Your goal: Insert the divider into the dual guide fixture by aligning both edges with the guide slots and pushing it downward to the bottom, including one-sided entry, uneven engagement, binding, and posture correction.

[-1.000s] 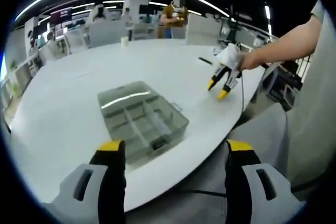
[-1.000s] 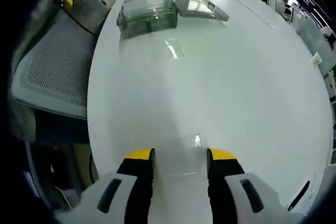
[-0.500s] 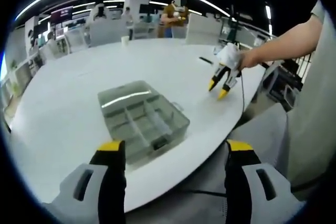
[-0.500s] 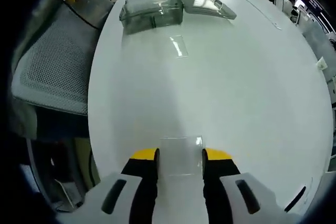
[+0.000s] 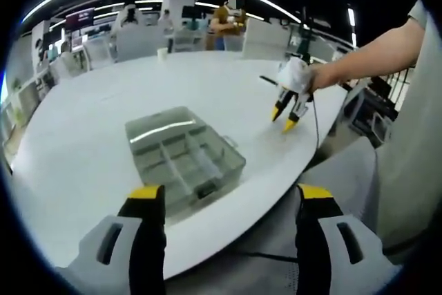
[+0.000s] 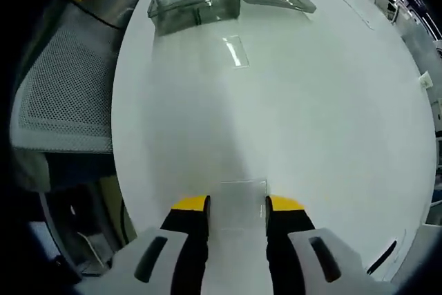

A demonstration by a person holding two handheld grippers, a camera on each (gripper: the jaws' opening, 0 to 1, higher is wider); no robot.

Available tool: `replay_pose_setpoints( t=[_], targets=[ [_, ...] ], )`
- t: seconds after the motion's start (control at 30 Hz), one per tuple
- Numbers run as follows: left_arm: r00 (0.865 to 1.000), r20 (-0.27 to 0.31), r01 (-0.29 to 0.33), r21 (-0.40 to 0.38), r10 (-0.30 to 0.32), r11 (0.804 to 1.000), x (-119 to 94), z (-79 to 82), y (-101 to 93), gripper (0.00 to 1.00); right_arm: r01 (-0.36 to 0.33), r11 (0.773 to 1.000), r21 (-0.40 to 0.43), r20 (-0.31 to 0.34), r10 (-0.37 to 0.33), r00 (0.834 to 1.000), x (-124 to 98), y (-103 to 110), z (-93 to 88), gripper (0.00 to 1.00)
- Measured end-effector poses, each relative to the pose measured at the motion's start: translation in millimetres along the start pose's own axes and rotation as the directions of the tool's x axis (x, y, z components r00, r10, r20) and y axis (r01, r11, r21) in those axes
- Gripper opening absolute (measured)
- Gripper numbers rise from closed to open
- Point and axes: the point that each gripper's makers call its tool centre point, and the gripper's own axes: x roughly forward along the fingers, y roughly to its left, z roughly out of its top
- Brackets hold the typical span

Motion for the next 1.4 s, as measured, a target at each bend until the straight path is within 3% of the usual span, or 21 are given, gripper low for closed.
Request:
replay_pose_setpoints(
  t=[0.73, 1.07, 1.4],
  targets=[
    [1.000, 0.002, 0.015, -0.006, -0.015, 1.000, -1, 2.5, -1.3, 0.76, 0.013, 0.993, 0.121, 0.061, -0.021, 0.998, -2, 11, 6.6, 0.27],
    [1.000, 0.007, 0.021, -0.011, -0.021, 1.000, 0, 0.7, -1.2, 0.76, 0.033, 0.987, 0.159, 0.132, -0.054, 0.990, -9, 18, 32.4, 0.27],
    [1.000, 0.007, 0.020, -0.015, -0.020, 1.000, -1, -1.9, -1.5, 0.76, 0.035, 0.978, 0.207, 0.184, -0.074, 0.980, -14, 28, 42.0, 0.27]
  ],
)
